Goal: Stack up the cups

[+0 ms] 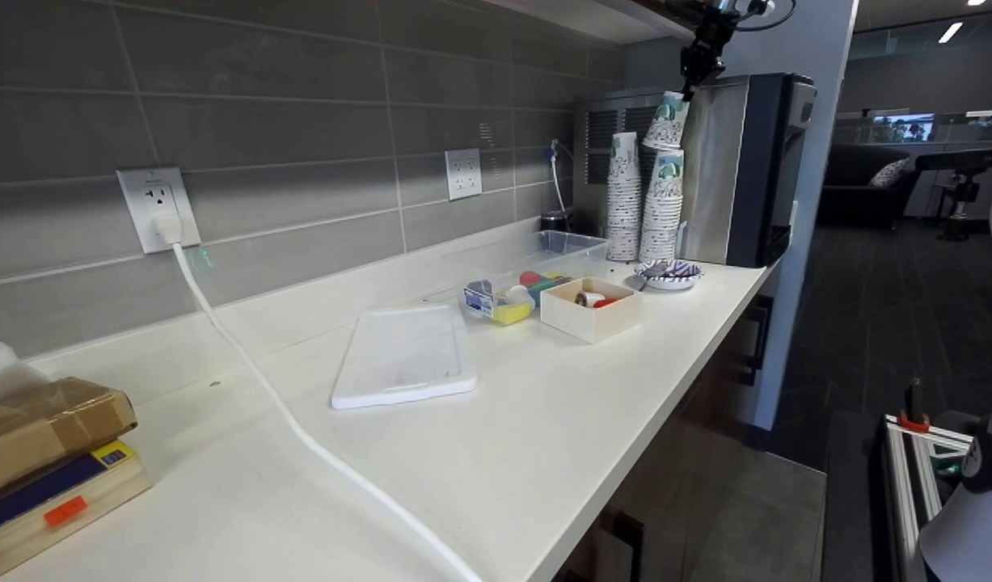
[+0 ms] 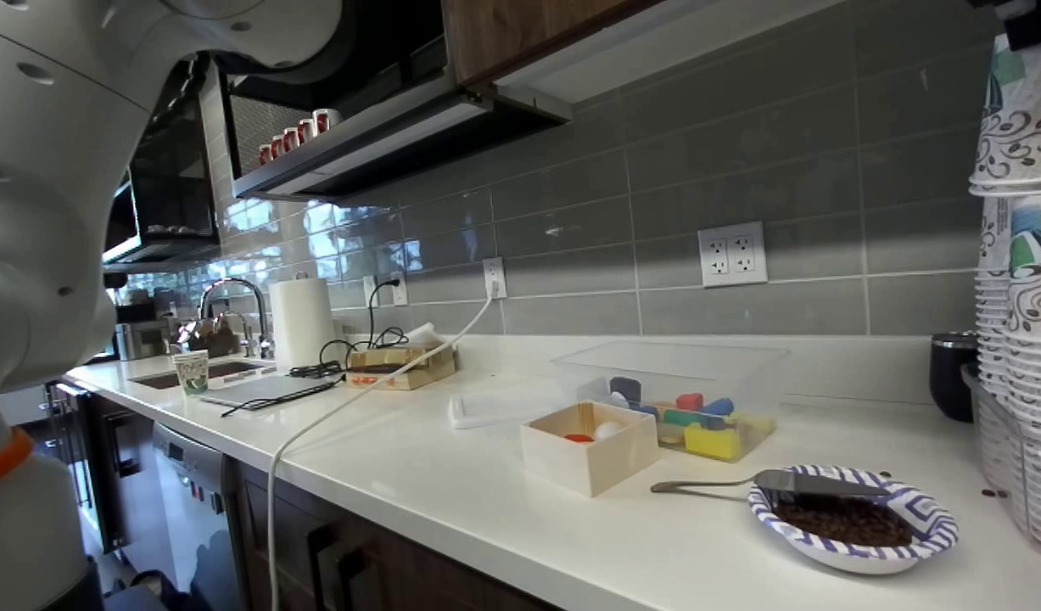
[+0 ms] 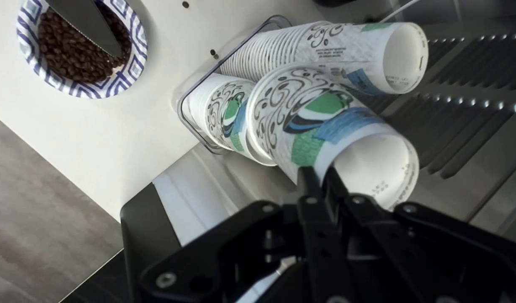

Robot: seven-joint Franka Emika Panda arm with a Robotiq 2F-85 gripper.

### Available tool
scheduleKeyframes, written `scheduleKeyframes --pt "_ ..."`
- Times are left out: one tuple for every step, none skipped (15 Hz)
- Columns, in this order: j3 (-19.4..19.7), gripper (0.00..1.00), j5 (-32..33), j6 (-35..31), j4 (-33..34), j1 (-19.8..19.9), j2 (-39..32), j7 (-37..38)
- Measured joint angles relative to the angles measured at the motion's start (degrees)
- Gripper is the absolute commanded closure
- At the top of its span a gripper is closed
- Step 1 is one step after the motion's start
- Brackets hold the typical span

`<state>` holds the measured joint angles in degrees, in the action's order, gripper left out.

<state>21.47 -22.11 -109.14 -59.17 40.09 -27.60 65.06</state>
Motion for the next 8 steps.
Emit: scheduleKeyframes --pt "-0.2 0.98 0.3 1.0 0.7 0.2 -0.2 0.7" --pt "-0.3 0.98 0.6 1.8 1.4 0.5 -0.5 1.3" --pt "-0.4 0.98 0.8 2.6 2.1 0.8 -0.7 1.8" --pt "-0.5 0.98 0.9 3.3 2.7 1.0 -1.0 2.4" --pt "-0.7 0.98 1.0 3.9 3.4 1.4 -1.3 3.0" --pt "-0.6 0.98 1.0 4.7 4.2 1.6 -1.7 3.5" --pt "-0.4 0.98 1.0 5.6 5.1 1.8 -2.2 4.0" --pt "-0.3 0.98 1.0 6.3 6.1 2.1 -2.6 4.5"
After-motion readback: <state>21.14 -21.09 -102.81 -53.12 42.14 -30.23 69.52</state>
